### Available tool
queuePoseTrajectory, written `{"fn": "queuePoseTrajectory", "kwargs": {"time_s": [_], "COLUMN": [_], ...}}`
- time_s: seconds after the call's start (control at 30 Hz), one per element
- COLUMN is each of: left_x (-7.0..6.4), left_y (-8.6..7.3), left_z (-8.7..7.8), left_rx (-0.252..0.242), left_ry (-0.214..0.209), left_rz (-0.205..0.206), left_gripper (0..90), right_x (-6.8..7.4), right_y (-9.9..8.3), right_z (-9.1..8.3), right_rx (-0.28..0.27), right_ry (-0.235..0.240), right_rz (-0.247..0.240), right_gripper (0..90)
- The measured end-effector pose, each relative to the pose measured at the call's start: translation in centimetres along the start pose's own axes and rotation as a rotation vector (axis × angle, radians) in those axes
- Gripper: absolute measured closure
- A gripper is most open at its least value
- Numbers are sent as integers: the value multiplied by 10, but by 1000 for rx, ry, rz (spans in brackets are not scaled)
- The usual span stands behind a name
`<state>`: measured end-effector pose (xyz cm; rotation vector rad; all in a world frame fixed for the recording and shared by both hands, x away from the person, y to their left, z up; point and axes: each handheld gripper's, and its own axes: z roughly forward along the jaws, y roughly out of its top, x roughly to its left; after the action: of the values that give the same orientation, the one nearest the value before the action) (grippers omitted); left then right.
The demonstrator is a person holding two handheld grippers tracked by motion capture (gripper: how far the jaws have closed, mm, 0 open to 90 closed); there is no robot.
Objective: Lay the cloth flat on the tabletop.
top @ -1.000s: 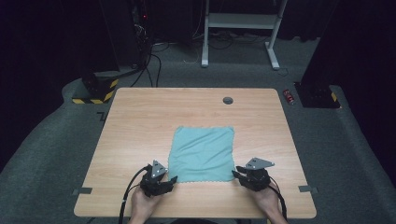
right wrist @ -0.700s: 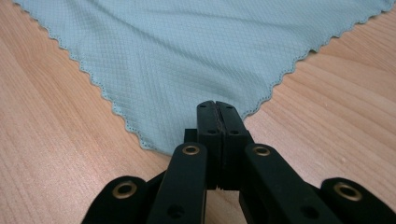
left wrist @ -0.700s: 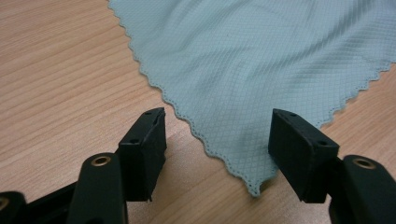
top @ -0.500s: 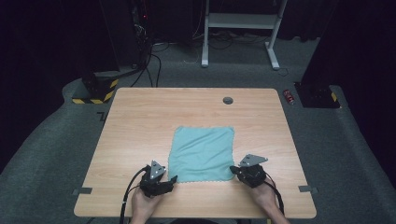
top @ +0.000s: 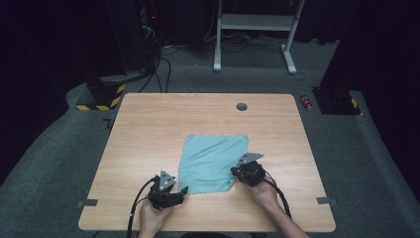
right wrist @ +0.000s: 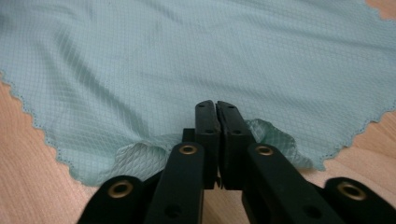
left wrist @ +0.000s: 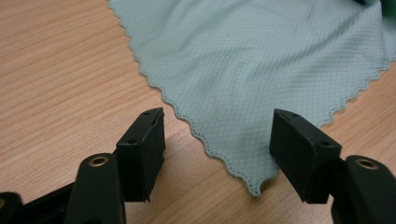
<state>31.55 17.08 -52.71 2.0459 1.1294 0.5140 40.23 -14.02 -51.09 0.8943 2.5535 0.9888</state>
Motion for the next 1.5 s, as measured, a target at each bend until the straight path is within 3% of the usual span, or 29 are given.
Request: {"fn": "queuePoseTrajectory", "kwargs": {"time_s": [0.2, 0.3, 0.5, 0.73, 0.87, 0.97, 1.1, 1.5], "left_x": [0, 0, 0, 0, 0, 0, 0, 0], "left_y": [0, 0, 0, 0, 0, 0, 0, 0], "left_z": [0, 0, 0, 0, 0, 0, 0, 0], "left_rx": [0, -1, -2, -2, -2, -2, -1, -2], "left_ry": [0, 0, 0, 0, 0, 0, 0, 0], "left_rz": [1, 2, 1, 1, 0, 1, 0, 1], "left_gripper": [360, 363, 363, 363, 363, 363, 363, 363], "right_x": [2, 1, 2, 5, 6, 5, 6, 2], "right_y": [-8, -15, -27, -28, -39, -43, -39, -11], "right_z": [-34, -40, -30, -43, -42, -35, -32, -33], "right_rx": [-83, -80, -37, -74, -44, -24, -23, -60], "right_ry": [-40, -40, -27, -19, -12, -7, -8, -4], "right_rz": [7, 12, 29, 35, 40, 57, 30, 12], "right_gripper": [851, 867, 851, 809, 752, 760, 890, 899]}}
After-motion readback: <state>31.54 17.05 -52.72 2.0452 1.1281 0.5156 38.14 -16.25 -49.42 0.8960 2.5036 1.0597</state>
